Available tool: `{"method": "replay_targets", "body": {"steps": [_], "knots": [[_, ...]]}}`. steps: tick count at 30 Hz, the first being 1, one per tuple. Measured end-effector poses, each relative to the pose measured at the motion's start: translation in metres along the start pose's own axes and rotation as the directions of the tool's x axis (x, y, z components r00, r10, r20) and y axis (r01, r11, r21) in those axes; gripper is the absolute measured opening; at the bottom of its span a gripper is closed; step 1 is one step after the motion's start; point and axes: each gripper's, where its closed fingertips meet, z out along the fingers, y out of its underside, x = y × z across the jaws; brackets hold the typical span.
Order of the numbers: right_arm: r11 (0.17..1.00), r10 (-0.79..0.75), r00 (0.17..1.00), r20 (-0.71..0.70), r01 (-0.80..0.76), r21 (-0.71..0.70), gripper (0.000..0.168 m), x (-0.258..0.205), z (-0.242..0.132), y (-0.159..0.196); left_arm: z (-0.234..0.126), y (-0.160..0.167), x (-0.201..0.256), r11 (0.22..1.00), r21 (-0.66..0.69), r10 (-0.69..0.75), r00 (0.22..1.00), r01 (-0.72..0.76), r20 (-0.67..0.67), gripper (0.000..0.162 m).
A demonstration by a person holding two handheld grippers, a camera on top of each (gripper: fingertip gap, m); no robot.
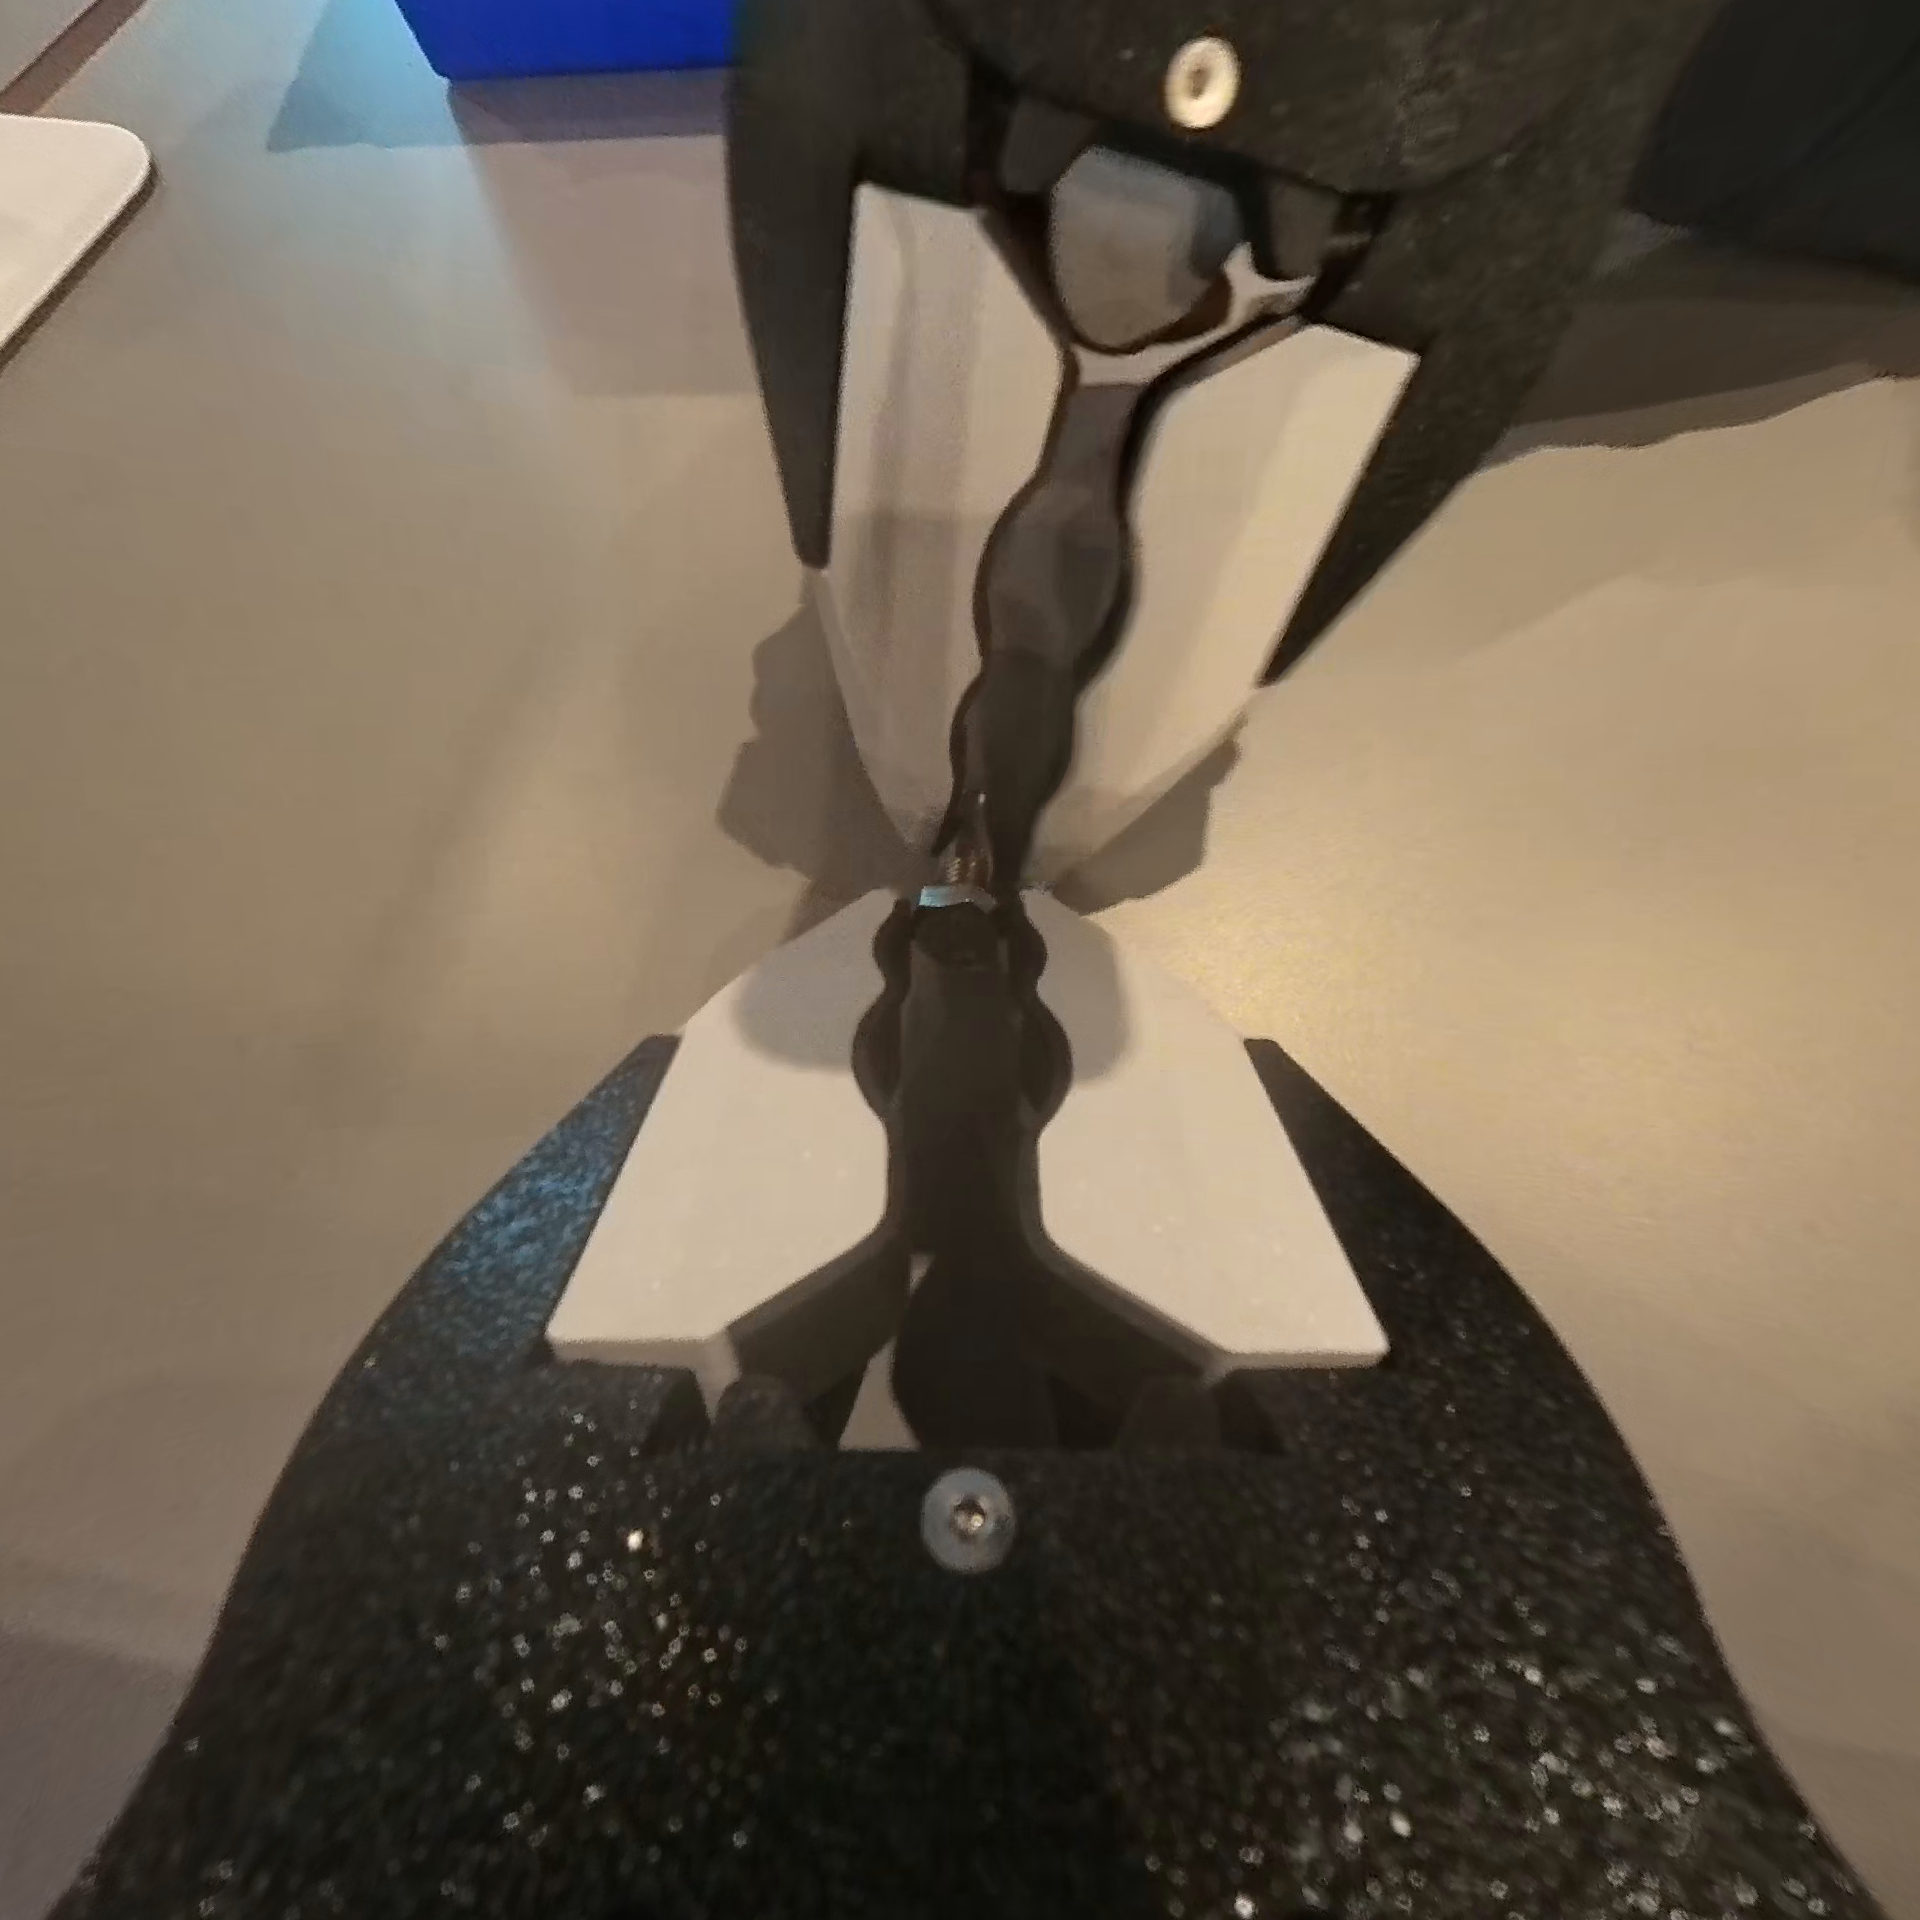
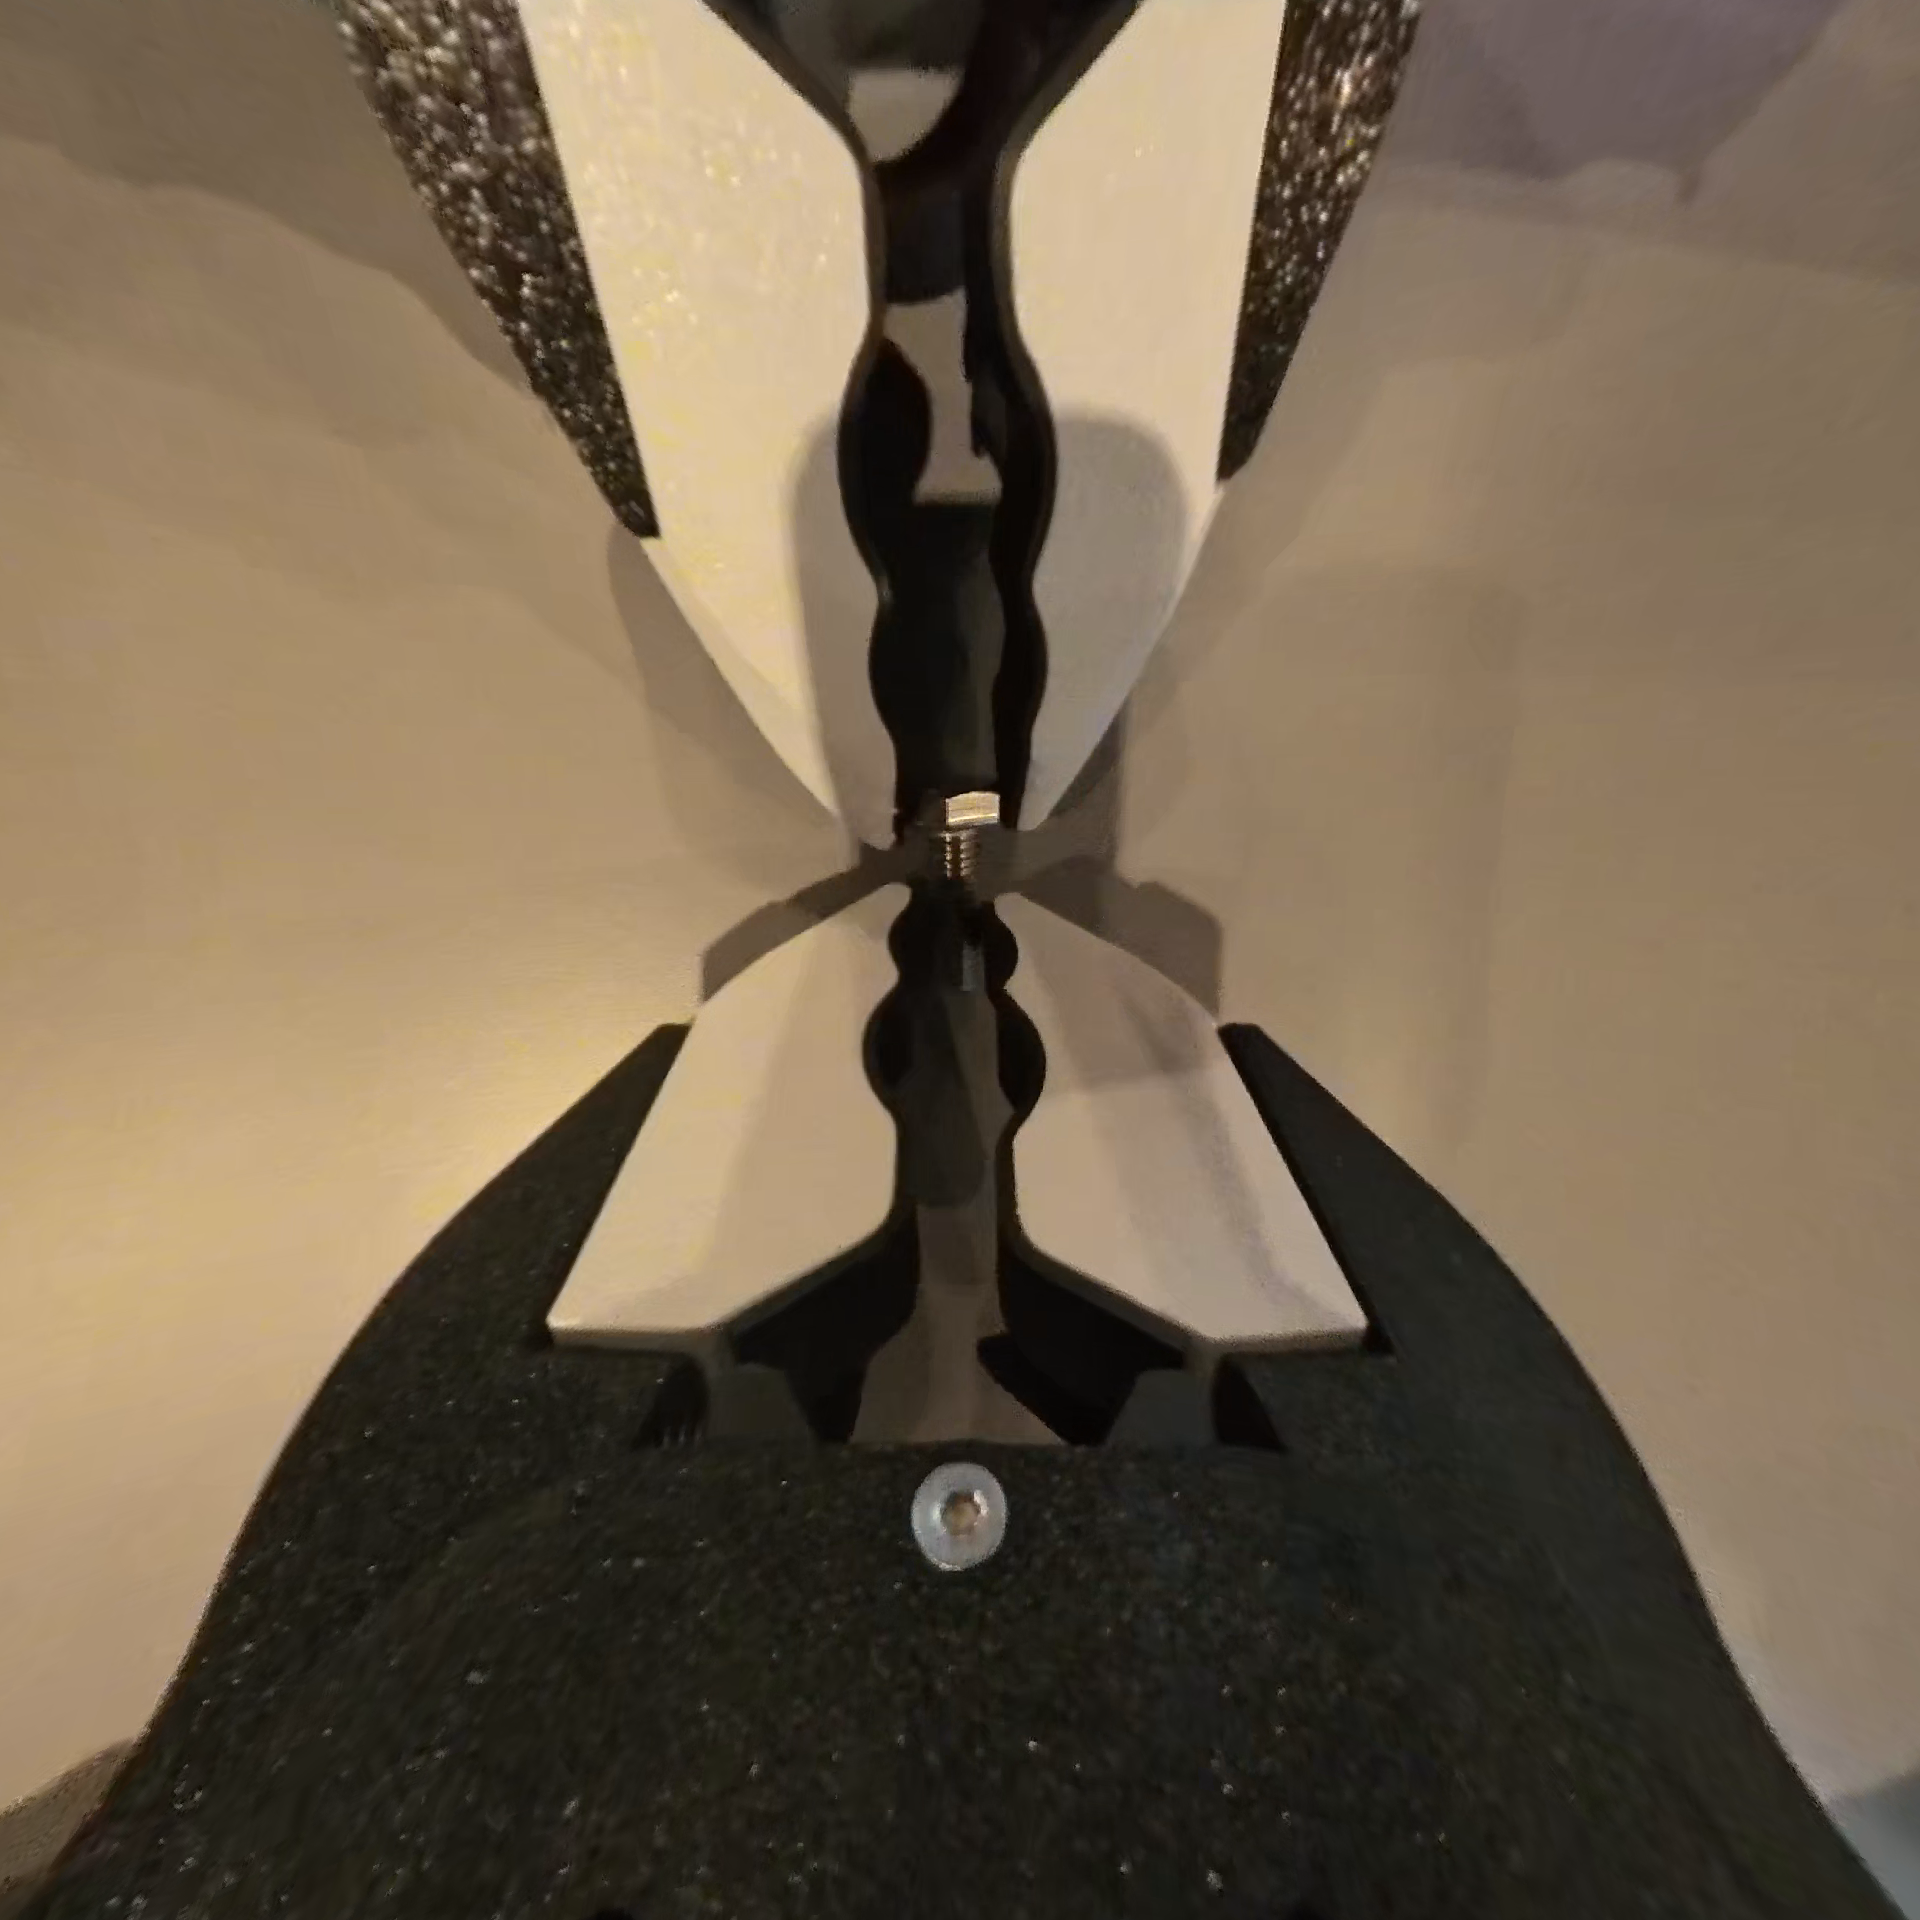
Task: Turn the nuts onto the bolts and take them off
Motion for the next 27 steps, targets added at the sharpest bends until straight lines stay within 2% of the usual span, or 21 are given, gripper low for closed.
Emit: {"method": "replay_targets", "body": {"steps": [1,5,10,12,15,18,21,24,27], "knots": [[1.000,-0.002,1.000,0.007,0.002,-0.005,0.011,0.000,0.000,0.000,0.000,0.000,0.000,1.000,0.000,0.001,1.000,-0.001,-0.002,0.018],[0.999,-0.024,1.000,-0.017,0.023,-0.022,0.010,0.001,0.000,0.001,-0.001,0.000,0.000,1.000,0.003,0.003,1.000,-0.003,0.011,0.018],[1.000,-0.011,0.991,-0.133,0.011,0.000,0.010,0.013,-0.015,0.006,-0.001,0.000,-0.004,1.000,0.002,-0.011,0.999,0.011,0.040,0.032],[1.000,0.013,0.978,-0.206,-0.013,0.005,0.010,0.024,-0.035,0.009,0.000,0.001,-0.005,1.000,-0.002,-0.024,0.999,0.024,0.039,0.034],[0.998,0.068,0.928,-0.367,-0.064,0.024,0.010,0.050,-0.089,0.016,0.000,0.001,-0.005,0.999,-0.006,-0.037,0.999,0.037,0.033,0.034],[0.973,0.149,0.829,-0.539,-0.219,-0.068,0.010,0.082,-0.154,0.054,0.000,0.002,-0.005,0.999,-0.009,-0.043,0.999,0.043,0.029,0.034],[0.917,0.293,0.736,-0.610,-0.396,-0.038,0.010,0.109,-0.204,0.100,0.000,0.002,-0.005,0.999,-0.008,-0.042,0.999,0.042,0.029,0.034],[0.819,0.436,0.645,-0.628,-0.574,-0.020,0.009,0.135,-0.229,0.160,0.000,0.002,-0.005,0.999,-0.009,-0.043,0.999,0.044,0.026,0.033],[0.716,0.561,0.597,-0.573,-0.698,-0.027,0.009,0.147,-0.226,0.209,0.001,0.002,-0.005,0.999,-0.011,-0.047,0.999,0.047,0.023,0.033]]}}
